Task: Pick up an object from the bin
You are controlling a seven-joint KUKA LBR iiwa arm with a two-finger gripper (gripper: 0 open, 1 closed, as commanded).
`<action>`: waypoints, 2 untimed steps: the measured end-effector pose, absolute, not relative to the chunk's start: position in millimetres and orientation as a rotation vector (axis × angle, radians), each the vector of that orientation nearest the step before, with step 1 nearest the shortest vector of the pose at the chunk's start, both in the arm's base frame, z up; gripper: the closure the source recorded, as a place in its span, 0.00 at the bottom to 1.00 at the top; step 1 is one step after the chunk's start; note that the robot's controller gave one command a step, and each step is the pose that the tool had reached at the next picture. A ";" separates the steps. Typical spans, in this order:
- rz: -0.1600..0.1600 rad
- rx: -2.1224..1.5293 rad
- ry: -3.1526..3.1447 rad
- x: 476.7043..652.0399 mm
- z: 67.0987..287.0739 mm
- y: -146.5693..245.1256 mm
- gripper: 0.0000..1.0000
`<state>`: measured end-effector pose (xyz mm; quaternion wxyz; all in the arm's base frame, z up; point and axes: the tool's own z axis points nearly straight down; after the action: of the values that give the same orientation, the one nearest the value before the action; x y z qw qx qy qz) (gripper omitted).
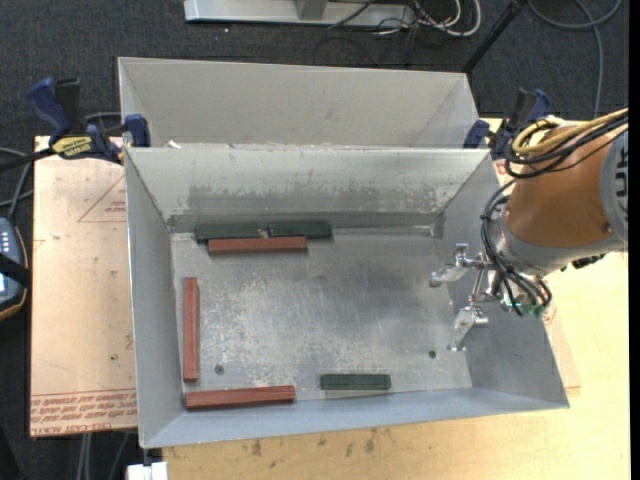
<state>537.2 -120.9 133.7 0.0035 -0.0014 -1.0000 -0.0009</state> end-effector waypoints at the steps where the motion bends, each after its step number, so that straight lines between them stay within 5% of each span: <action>1: -0.001 -0.001 -3.142 539.2 137.8 -120.5 0.00; 2: -0.001 0.134 -3.140 526.7 140.4 -114.9 0.00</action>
Offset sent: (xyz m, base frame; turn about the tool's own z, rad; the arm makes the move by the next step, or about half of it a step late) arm -0.0318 0.0140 0.0115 -0.2244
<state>526.7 -114.9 140.4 -0.0005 0.0428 -0.9991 -0.0002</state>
